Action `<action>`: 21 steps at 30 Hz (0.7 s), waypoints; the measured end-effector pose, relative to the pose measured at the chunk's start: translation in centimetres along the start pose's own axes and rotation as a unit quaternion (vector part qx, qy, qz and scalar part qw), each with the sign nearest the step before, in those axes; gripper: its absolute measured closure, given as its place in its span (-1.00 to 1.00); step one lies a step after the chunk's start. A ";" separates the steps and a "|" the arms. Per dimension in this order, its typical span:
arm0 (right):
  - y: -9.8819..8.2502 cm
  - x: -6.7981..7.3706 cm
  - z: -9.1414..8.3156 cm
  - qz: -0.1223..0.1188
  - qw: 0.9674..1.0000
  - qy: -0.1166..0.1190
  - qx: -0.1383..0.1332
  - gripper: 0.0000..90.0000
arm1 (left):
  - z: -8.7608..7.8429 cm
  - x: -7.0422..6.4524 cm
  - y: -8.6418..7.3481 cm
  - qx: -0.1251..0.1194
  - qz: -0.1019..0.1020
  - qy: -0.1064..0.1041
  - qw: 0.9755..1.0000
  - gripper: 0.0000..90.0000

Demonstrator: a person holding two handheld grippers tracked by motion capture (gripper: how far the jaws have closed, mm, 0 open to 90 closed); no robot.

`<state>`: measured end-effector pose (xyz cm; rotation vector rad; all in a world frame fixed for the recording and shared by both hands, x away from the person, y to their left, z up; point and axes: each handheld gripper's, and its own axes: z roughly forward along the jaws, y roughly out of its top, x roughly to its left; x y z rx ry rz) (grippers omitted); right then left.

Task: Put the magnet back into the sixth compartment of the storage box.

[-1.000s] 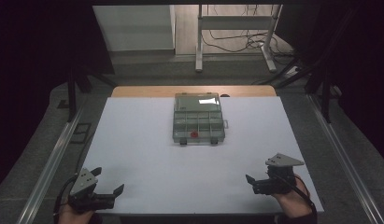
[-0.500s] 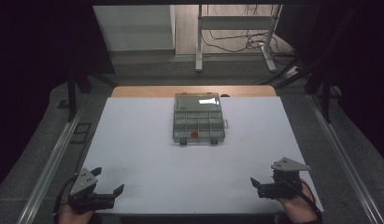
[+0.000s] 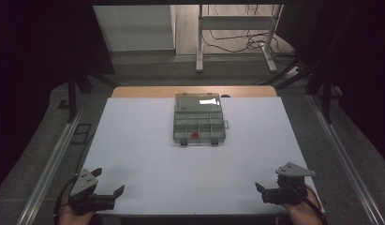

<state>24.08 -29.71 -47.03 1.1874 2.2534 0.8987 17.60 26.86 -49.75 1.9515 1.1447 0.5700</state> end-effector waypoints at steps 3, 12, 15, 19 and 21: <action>-0.1 -0.1 -0.2 0.003 1.000 -0.004 0.001 -1.00 | 0.0 0.0 0.0 0.000 0.000 0.000 1.000 -0.97; -0.9 -0.4 -0.7 0.008 1.000 -0.016 0.002 -1.00 | 0.0 0.0 0.0 0.000 0.000 0.000 1.000 -0.97; -1.2 -0.5 -0.8 0.009 1.000 -0.021 0.003 -1.00 | 0.0 0.0 0.0 -0.001 -0.001 0.000 1.000 -0.97; -1.6 -0.6 -0.9 0.010 1.000 -0.024 0.011 -1.00 | 0.0 0.0 0.0 -0.001 0.000 0.000 1.000 -0.97; -1.7 -0.7 -1.0 0.011 1.000 -0.026 0.013 -1.00 | 0.0 -0.1 0.0 0.000 0.001 0.000 1.000 -0.97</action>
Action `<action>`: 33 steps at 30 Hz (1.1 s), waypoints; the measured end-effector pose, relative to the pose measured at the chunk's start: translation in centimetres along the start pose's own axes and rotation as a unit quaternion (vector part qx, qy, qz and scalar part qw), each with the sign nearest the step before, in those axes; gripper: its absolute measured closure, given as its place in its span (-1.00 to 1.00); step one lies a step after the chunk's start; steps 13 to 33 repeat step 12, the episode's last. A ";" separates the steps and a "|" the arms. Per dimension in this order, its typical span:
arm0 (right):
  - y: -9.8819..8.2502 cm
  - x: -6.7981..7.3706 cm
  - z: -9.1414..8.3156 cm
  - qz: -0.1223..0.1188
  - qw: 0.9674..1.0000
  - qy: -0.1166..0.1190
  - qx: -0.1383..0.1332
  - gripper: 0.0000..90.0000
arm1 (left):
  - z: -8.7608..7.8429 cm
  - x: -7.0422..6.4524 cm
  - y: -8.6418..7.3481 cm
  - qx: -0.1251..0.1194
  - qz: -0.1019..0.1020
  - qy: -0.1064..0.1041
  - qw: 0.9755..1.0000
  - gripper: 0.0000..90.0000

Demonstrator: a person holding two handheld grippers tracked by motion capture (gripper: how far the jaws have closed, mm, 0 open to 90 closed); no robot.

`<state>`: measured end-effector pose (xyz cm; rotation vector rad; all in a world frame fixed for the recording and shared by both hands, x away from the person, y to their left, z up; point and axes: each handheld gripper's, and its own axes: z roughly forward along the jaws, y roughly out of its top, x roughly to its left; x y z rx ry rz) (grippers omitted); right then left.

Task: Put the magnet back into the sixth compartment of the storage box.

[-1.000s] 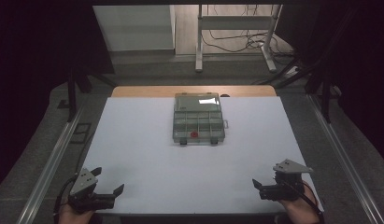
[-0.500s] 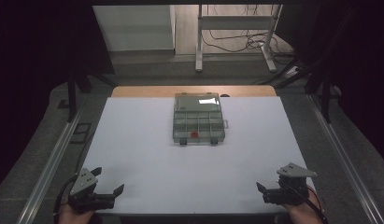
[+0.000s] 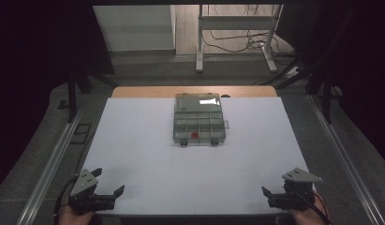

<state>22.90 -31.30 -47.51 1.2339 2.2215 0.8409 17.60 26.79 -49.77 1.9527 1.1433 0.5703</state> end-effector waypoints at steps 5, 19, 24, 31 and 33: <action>-0.2 -0.2 -0.1 0.002 1.000 -0.003 0.005 -1.00 | 0.0 0.0 0.0 0.001 0.003 0.000 1.000 -0.97; -0.2 -0.2 0.0 0.004 1.000 -0.007 0.011 -1.00 | 0.1 -0.1 0.1 0.001 0.004 -0.001 1.000 -0.97; -0.2 -0.2 0.0 0.004 1.000 -0.007 0.011 -1.00 | 0.1 -0.1 0.1 0.001 0.004 -0.001 1.000 -0.97; -0.2 -0.2 0.0 0.004 1.000 -0.007 0.011 -1.00 | 0.1 -0.1 0.1 0.001 0.004 -0.001 1.000 -0.97; -0.2 -0.2 0.0 0.004 1.000 -0.007 0.011 -1.00 | 0.1 -0.1 0.1 0.001 0.004 -0.001 1.000 -0.97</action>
